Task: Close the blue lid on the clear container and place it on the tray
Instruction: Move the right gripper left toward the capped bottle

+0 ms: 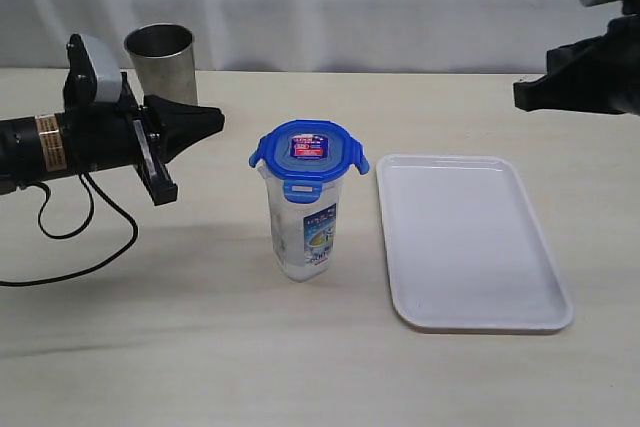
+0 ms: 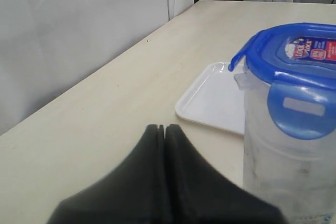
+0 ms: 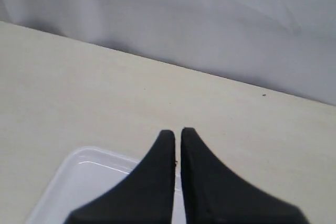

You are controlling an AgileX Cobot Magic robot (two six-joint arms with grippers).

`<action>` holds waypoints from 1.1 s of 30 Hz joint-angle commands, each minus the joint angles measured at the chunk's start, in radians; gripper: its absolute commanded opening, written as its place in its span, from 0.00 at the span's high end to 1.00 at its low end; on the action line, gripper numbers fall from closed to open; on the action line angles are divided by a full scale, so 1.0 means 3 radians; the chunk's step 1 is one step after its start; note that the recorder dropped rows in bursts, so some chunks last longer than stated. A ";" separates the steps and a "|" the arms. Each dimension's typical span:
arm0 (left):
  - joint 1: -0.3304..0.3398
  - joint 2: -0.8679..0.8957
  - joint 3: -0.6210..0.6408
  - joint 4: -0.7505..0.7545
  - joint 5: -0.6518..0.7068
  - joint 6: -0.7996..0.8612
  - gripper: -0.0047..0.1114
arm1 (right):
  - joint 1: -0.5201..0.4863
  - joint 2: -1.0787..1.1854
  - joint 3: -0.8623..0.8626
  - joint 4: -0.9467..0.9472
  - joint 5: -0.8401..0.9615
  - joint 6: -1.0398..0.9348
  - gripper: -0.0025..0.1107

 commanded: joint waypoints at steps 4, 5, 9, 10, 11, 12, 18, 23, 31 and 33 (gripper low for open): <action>-0.0003 0.0004 -0.0021 -0.0088 0.0001 0.0019 0.96 | -0.0116 0.0475 0.0118 -0.0583 -0.1666 0.0310 0.94; -0.0003 0.0004 -0.0021 -0.0088 0.0001 0.0019 0.96 | -0.0189 0.0539 0.0192 -0.0694 -0.2144 0.0490 0.94; -0.0003 0.0004 -0.0021 -0.0096 0.0001 0.0019 0.96 | -0.0531 0.0822 0.0195 -0.1371 -0.2879 0.1267 0.94; -0.0008 0.0004 -0.0021 -0.0117 0.0001 0.0048 0.96 | -0.0637 0.0885 0.0160 -0.1695 -0.3028 0.1483 0.94; -0.0008 0.0004 -0.0021 -0.0117 0.0001 0.0075 0.96 | -0.0862 0.0995 0.0046 -0.2489 -0.3338 0.1893 0.94; -0.0008 0.0004 -0.0021 -0.0117 0.0001 0.0075 0.96 | -0.0960 0.1052 -0.0028 -0.2845 -0.3517 0.2110 0.94; -0.0008 0.0004 -0.0021 -0.0074 -0.0081 0.0082 0.96 | -0.1135 0.1144 -0.0253 -0.4074 -0.3886 0.2672 0.94; -0.0025 0.0004 -0.0021 -0.0065 -0.0254 0.0082 0.96 | -0.0812 0.1144 -0.0253 -0.4403 -0.3886 0.2803 0.94; -0.0242 0.0004 -0.0021 -0.0328 0.0101 0.0241 0.96 | -0.0631 0.1052 -0.0253 -0.4508 -0.3886 0.2925 0.94; -0.0250 0.0004 -0.0021 -0.0298 -0.0012 0.0248 0.96 | -0.0585 0.1042 -0.0253 -0.4575 -0.3886 0.2969 0.94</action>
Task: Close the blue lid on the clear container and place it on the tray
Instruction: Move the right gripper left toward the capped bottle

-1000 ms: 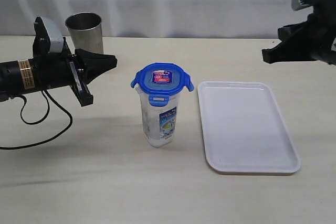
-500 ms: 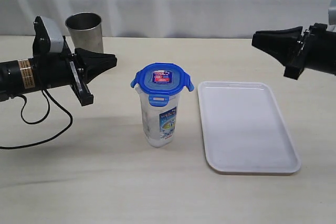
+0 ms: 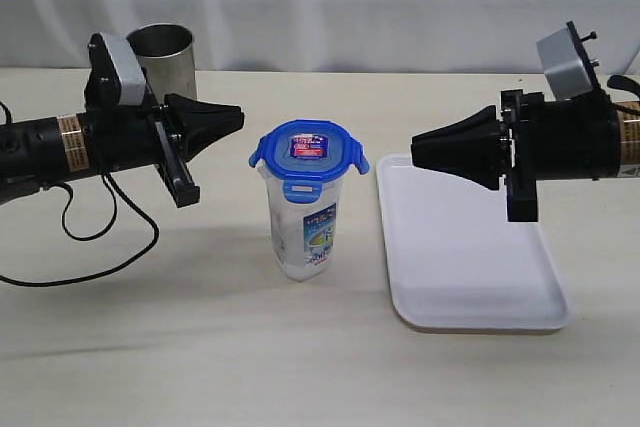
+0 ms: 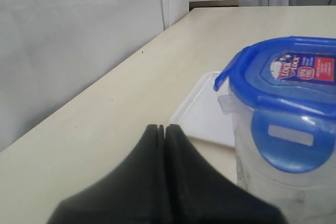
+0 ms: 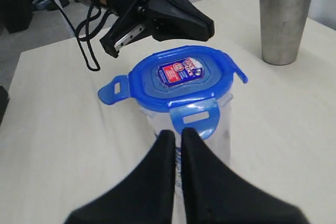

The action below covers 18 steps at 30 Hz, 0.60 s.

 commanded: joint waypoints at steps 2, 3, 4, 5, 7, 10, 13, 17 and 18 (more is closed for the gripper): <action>-0.0052 0.0004 -0.0015 -0.0053 -0.0054 0.0035 0.96 | 0.0128 -0.0055 -0.0023 -0.0121 -0.0033 0.0094 0.94; -0.0082 0.0004 -0.0015 -0.0045 -0.0054 0.0035 0.96 | 0.0163 -0.0055 -0.0023 -0.0121 -0.0033 0.0094 0.94; -0.0096 0.0004 -0.0015 -0.0037 -0.0020 0.0035 0.96 | 0.0205 -0.0055 -0.0023 -0.0121 -0.0033 0.0094 0.94; -0.0105 0.0004 -0.0015 -0.0037 0.0027 0.0035 0.96 | 0.0243 -0.0055 -0.0023 -0.0121 -0.0033 0.0094 0.94; -0.0110 0.0004 -0.0015 -0.0037 0.0110 0.0043 0.96 | 0.0286 -0.0055 -0.0023 -0.0121 -0.0033 0.0103 0.94; -0.0097 0.0004 -0.0015 -0.0037 0.0116 0.0043 0.96 | 0.0376 -0.0055 -0.0023 -0.0121 -0.0033 0.0176 0.94; -0.0105 0.0004 -0.0015 -0.0037 0.0093 0.0043 0.96 | 0.0478 -0.0055 -0.0023 -0.0106 0.0052 0.0176 0.94; -0.0105 0.0004 -0.0015 -0.0030 0.0093 0.0043 0.96 | 0.0617 -0.0055 -0.0023 -0.0031 0.0422 0.0181 0.94; -0.0105 0.0004 -0.0015 -0.0023 0.0093 0.0043 0.96 | 0.0654 -0.0055 -0.0023 -0.0021 0.0535 0.0189 0.94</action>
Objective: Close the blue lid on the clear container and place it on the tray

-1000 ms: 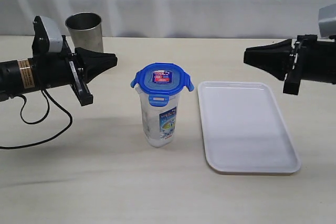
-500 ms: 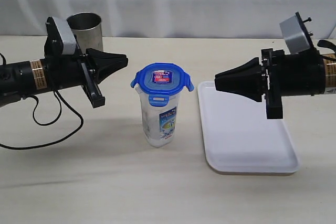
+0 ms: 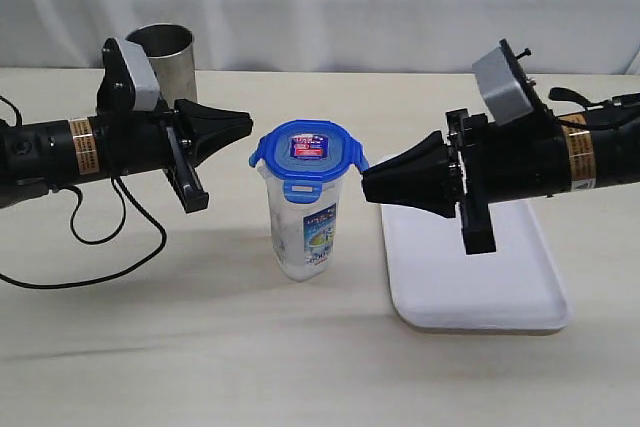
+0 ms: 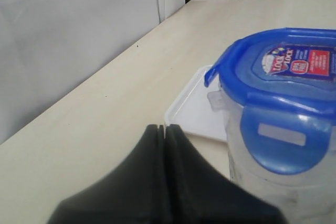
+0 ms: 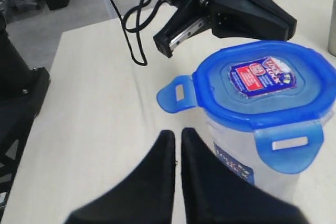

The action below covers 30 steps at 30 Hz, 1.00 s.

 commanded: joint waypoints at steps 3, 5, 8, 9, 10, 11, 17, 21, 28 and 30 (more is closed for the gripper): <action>-0.0012 0.0004 -0.0015 -0.0006 -0.0014 0.0005 0.96 | 0.0170 -0.0002 -0.0023 0.0080 0.0486 0.0036 0.94; -0.0012 0.0004 -0.0015 -0.0006 -0.0014 0.0005 0.96 | 0.0177 0.0018 -0.0023 0.0113 0.0479 0.0024 0.94; -0.0012 0.0004 -0.0015 -0.0006 -0.0045 0.0005 0.96 | 0.0177 0.0048 -0.0023 0.0216 0.0564 -0.0048 0.94; -0.0012 0.0004 -0.0015 0.0001 -0.0063 0.0005 0.96 | 0.0177 0.0062 -0.0023 0.0276 0.0611 -0.0091 0.94; -0.0012 0.0004 -0.0015 0.0001 -0.0063 0.0005 0.96 | 0.0177 0.0076 -0.0023 0.0337 0.0660 -0.0117 0.94; -0.0012 0.0004 -0.0015 0.0001 -0.0071 0.0005 0.96 | 0.0177 0.0089 -0.0023 0.0395 0.0720 -0.0157 0.94; -0.0012 0.0004 -0.0015 0.0009 -0.0070 0.0005 0.96 | 0.0177 0.0184 -0.0023 0.0524 0.0873 -0.0251 0.94; -0.0012 0.0004 -0.0015 0.0009 -0.0070 0.0005 0.96 | 0.0177 0.0184 -0.0023 0.0532 0.0883 -0.0258 0.94; -0.0012 0.0004 -0.0015 0.0103 -0.0087 -0.0008 0.96 | 0.0177 0.0184 -0.0023 0.0654 0.0889 -0.0357 0.94; -0.0012 0.0004 -0.0015 0.0103 -0.0053 -0.0015 0.96 | 0.0177 0.0184 -0.0023 0.0654 0.0889 -0.0364 0.94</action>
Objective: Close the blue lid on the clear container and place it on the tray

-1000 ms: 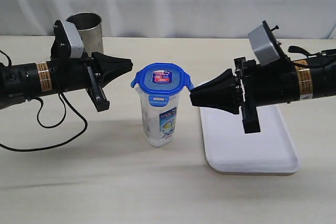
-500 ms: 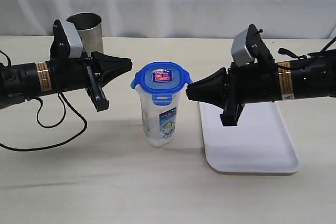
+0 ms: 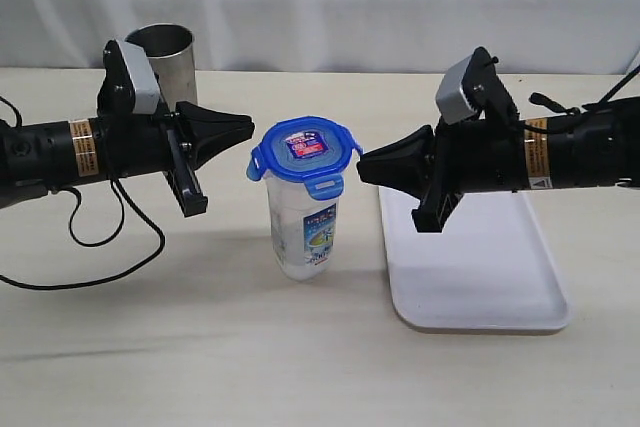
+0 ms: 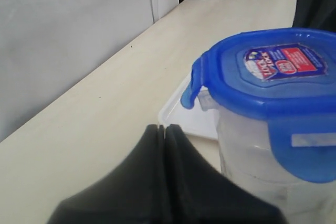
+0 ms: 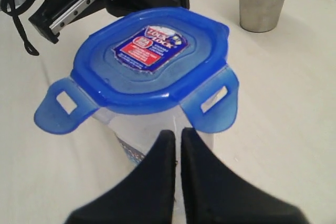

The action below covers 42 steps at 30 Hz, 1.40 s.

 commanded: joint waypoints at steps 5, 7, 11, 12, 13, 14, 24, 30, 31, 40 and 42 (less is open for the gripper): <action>-0.0012 0.0004 -0.0015 0.0027 -0.0018 -0.0007 0.96 | 0.0007 0.0008 -0.0023 0.0048 0.0023 -0.0055 0.94; -0.0012 0.0004 -0.0015 0.0021 -0.0018 -0.0006 0.96 | 0.0007 0.0008 -0.0023 0.0084 0.0042 -0.0055 0.94; -0.0012 0.0004 -0.0015 0.0021 -0.0018 -0.0006 0.96 | 0.0007 0.0008 -0.0023 0.0139 0.0223 -0.0055 0.94; -0.0012 0.0004 -0.0015 0.0021 -0.0018 -0.0006 0.96 | 0.0007 0.0008 -0.0023 0.0139 0.0281 -0.0055 0.94; -0.0012 0.0004 -0.0015 0.0021 -0.0018 -0.0006 0.96 | 0.0007 0.0008 -0.0023 0.0139 0.0303 -0.0037 0.94; -0.0012 0.0004 -0.0015 0.0021 -0.0018 -0.0006 0.96 | 0.0007 0.0002 -0.0023 0.0139 0.0334 -0.0031 0.94; -0.0012 0.0004 -0.0015 -0.0016 -0.0018 -0.0006 0.96 | 0.0007 -0.0475 -0.0023 0.0139 0.0849 0.0489 0.94; -0.0012 0.0004 -0.0015 -0.0076 0.0062 -0.0006 0.96 | 0.0189 -0.0869 -0.0023 0.0310 0.0764 0.0670 0.94; -0.0012 0.0004 -0.0015 -0.0076 0.0062 -0.0006 0.96 | 0.0262 -0.0914 -0.0023 0.0318 0.0791 0.0680 0.94; -0.0012 0.0004 -0.0015 -0.0092 0.0084 -0.0006 0.96 | 0.1227 -0.0806 -0.0237 0.0749 0.2528 0.0767 0.94; -0.0012 0.0004 -0.0015 -0.0086 0.0113 -0.0006 0.96 | 0.1317 -0.0741 -0.0291 0.0749 0.2625 0.0767 0.94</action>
